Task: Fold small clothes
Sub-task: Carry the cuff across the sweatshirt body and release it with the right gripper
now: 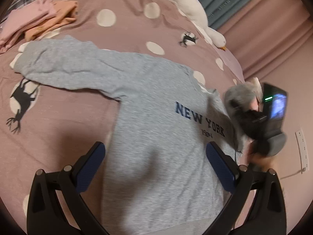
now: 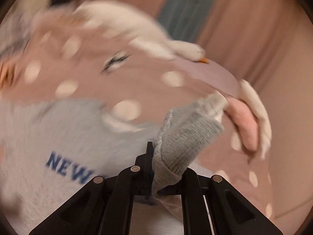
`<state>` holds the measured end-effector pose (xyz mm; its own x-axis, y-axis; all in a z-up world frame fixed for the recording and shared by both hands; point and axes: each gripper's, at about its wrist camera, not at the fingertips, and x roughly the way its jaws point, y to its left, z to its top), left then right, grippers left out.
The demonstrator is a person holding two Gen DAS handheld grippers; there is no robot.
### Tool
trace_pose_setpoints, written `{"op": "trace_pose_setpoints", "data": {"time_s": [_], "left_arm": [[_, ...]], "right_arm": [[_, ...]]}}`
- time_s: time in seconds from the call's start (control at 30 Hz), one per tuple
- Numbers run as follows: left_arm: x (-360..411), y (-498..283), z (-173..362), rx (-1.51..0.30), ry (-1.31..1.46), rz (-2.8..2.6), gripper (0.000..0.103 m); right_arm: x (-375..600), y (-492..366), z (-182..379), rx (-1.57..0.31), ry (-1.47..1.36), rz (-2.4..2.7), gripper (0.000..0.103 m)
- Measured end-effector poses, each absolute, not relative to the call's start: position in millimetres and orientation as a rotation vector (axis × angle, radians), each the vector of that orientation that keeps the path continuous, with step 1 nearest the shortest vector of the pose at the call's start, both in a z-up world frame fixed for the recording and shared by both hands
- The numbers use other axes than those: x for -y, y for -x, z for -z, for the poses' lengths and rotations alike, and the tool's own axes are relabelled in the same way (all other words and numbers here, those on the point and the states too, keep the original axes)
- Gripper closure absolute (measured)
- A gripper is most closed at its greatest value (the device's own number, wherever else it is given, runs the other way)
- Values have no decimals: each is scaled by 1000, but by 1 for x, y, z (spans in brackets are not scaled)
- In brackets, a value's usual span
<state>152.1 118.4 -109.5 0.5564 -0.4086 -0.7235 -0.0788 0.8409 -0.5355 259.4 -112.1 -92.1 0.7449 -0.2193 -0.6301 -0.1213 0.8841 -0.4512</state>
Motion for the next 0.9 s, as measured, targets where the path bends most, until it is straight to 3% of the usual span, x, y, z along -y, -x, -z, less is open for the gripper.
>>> {"op": "trace_pose_setpoints", "data": {"time_s": [0.1,0.17,0.23,0.37,0.5,0.7,0.77,0.83,0.9], "left_arm": [[-128,-151,110,-968,569,187,0],[-134,-150,109,-964,573,180,0],[-139,-149,109,-956,574,175,0],[-142,-155,110,-956,592,170,0],[-129,-169,104,-948,546,204,0],[-93,-208,97,-959,572,355,0],[-73,-223,96,-976,581,422,0],[-46,-241,98,-1005,585,501,1],[-22,-255,101,-1016,577,561,2]], "right_arm": [[61,-256,134,-763,681,31,94],[37,-254,160,-803,787,14,85],[30,-244,171,-817,815,-12,66],[32,-224,161,-756,833,-72,52],[49,-195,132,-717,725,-193,52],[163,-192,94,-816,131,-288,52],[203,-201,96,-842,-64,-243,55],[232,-208,109,-869,-219,-213,69],[250,-213,124,-876,-293,-166,70]]}}
